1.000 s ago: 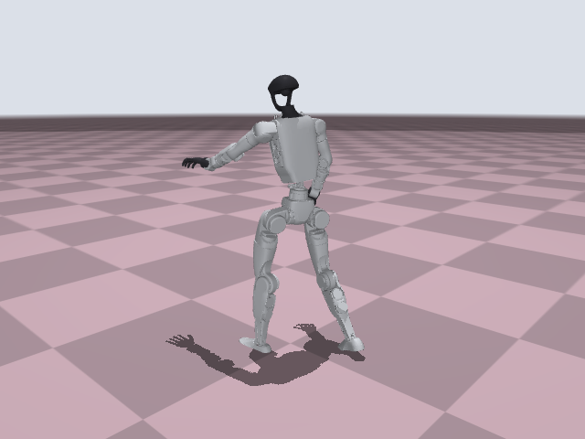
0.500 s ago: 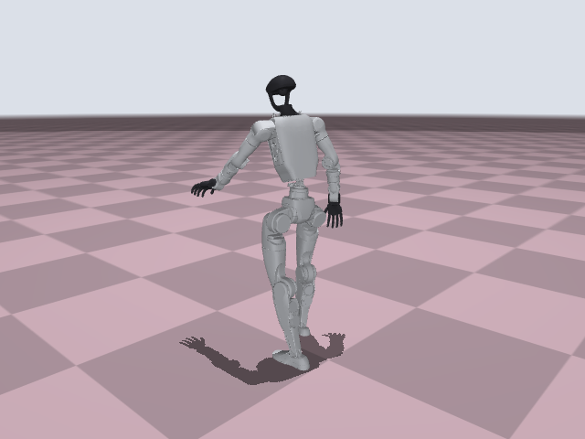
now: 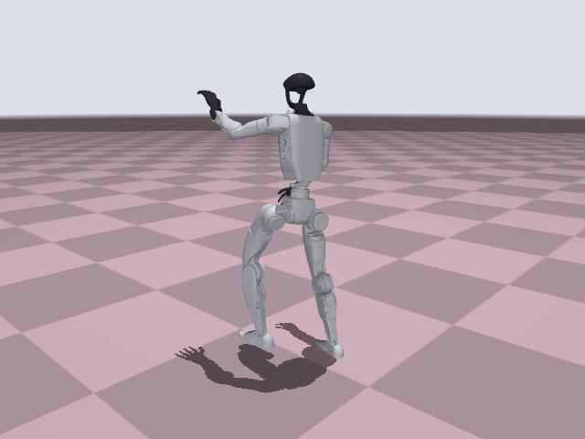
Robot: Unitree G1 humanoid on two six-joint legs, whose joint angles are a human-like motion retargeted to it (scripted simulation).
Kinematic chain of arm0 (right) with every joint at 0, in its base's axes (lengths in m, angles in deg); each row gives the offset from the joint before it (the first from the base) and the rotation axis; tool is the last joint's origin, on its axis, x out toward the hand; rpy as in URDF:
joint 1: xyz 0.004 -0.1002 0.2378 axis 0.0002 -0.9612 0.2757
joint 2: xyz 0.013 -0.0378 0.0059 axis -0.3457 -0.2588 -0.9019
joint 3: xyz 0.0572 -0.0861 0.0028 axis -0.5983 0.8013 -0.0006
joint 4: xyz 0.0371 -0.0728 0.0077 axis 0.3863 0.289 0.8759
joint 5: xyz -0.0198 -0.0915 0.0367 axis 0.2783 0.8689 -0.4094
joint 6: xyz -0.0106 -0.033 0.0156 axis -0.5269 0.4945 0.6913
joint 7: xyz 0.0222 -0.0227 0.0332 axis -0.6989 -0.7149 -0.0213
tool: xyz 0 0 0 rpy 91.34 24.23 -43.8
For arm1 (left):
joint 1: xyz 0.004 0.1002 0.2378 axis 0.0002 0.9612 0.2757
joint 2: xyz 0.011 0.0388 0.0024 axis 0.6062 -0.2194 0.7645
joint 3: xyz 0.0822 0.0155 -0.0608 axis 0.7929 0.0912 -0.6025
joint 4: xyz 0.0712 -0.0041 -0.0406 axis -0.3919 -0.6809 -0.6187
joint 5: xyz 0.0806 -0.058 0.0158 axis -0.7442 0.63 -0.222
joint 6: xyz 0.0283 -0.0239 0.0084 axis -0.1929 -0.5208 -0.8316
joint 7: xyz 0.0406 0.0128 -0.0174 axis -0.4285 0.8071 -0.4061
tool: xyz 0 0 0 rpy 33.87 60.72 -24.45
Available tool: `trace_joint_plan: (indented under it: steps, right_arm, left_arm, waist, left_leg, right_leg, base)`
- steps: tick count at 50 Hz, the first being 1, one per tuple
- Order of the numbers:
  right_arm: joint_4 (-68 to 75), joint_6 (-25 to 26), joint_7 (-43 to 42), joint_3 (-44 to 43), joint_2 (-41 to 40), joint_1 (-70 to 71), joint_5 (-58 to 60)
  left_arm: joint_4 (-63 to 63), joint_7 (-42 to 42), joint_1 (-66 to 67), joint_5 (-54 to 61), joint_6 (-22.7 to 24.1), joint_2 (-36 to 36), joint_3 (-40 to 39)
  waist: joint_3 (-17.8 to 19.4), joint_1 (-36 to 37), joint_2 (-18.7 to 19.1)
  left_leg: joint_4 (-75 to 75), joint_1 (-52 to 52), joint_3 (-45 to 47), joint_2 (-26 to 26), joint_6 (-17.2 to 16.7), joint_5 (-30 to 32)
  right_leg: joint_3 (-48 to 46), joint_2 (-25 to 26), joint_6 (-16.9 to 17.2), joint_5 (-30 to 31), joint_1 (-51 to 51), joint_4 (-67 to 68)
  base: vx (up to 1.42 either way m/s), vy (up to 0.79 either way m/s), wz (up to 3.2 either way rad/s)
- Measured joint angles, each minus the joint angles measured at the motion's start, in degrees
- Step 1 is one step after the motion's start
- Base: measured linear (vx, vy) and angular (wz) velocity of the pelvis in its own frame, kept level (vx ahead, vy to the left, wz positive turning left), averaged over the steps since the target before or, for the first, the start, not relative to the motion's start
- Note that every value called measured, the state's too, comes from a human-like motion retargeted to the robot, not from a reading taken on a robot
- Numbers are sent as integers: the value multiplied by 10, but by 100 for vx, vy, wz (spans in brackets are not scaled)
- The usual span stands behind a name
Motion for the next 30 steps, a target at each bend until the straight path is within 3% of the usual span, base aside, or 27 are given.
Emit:
trace_joint_plan:
  steps: [5, 10, 12, 15, 18, 20, 25, 30]
  right_arm:
    - [9, -16, 1, 19, -5, 10, 2]
    - [42, -24, 5, 28, -18, -38, 19]
    - [58, -25, 9, 24, -23, -69, 28]
    - [74, -30, 20, 17, -26, -120, 33]
    - [77, -38, 22, 12, -25, -166, 35]
    - [75, -44, 20, 6, -23, -196, 42]
    - [78, -54, 17, -21, -21, -266, 62]
    - [102, -47, 34, -43, -30, -315, 69]
  left_arm:
    - [-37, -11, -17, 10, 18, -15, 18]
    - [-162, 21, 23, 0, 36, -75, 58]
    - [-244, 49, 55, -6, 45, -110, 79]
    - [-383, 91, 114, -10, 54, -169, 113]
    - [-480, 113, 181, -19, 44, -210, 119]
    - [-515, 113, 219, -31, 35, -227, 107]
    - [-513, 91, 264, -51, 27, -243, 75]
    - [-491, 94, 247, -52, 32, -244, 70]
  waist:
    - [14, 8, 6]
    - [17, -1, -4]
    - [26, -13, -9]
    - [43, -34, -10]
    - [51, -55, -8]
    - [54, -69, -6]
    - [57, -101, 2]
    - [58, -126, 10]
  left_leg:
    - [-307, 85, 33, 2, -19, 83]
    - [-378, 144, 18, 4, -27, 178]
    - [-367, 169, 13, 5, -27, 171]
    - [-350, 206, 2, 10, -31, 137]
    - [-342, 227, -4, 19, -34, 114]
    - [-339, 235, -8, 23, -34, 101]
    - [-337, 245, -28, 23, -33, 74]
    - [-331, 257, -58, 13, -44, 46]
  right_leg:
    - [6, 14, 6, -28, 25, 18]
    - [6, 21, -16, -37, 45, 76]
    - [2, 19, -44, -14, 40, 138]
    - [-7, 17, -117, 29, -11, 302]
    - [-27, 9, -184, -12, -110, 497]
    - [-41, 6, -207, -56, -171, 589]
    - [-75, 26, -206, -62, -277, 626]
    - [-119, 42, -157, -45, -295, 443]
  base:
    - [48, 17, -27]
    - [54, 25, -9]
    - [56, 30, 25]
    - [53, 29, 32]
    - [45, 23, 21]
    - [42, 18, 21]
    - [39, 13, 42]
    - [41, 6, 64]
